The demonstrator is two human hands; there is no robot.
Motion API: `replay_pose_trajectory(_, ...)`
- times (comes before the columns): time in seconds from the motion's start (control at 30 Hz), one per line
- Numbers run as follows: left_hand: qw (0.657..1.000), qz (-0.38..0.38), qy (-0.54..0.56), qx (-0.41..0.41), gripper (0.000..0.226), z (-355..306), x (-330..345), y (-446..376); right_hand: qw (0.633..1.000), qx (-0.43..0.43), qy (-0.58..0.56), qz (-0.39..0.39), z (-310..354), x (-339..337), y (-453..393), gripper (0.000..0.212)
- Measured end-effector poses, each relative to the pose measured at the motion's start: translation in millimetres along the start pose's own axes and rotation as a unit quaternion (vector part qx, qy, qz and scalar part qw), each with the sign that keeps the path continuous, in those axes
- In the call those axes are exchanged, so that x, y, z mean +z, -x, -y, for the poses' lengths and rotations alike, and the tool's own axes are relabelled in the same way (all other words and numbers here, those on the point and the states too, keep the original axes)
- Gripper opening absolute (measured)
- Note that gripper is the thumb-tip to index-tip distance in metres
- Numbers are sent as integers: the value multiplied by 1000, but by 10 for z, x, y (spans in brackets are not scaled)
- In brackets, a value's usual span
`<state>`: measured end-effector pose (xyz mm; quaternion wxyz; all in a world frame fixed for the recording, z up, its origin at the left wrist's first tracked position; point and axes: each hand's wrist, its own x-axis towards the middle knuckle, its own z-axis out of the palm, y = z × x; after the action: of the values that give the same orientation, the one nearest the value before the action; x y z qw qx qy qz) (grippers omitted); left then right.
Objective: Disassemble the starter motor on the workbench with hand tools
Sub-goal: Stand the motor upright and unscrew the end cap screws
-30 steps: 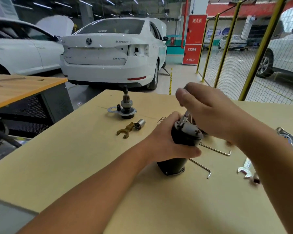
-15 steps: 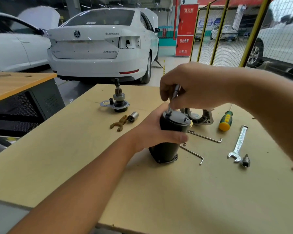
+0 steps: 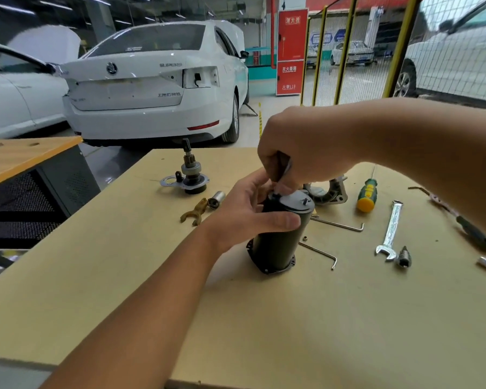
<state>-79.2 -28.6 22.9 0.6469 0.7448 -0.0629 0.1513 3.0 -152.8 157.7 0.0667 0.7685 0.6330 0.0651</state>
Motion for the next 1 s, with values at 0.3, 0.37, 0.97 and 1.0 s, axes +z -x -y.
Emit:
replay_pose_trajectory(0.3, 996, -57, -6, 67, 28, -6, -183, 1, 988, 58, -145, 1, -90, 73, 20, 13)
replay_pose_trajectory(0.37, 995, -72, -21, 69, 22, -18, -170, -10, 989, 56, -134, -20, -72, 85, 20, 9)
replay_pose_trajectory(0.97, 998, -40, -20, 53, 28, -38, -106, -19, 991, 105, -82, 2, -41, -51, 85, 15)
replay_pose_trajectory(1.0, 998, -32, -11, 53, 28, -43, -98, -24, 991, 106, -87, 2, -42, -52, 79, 15)
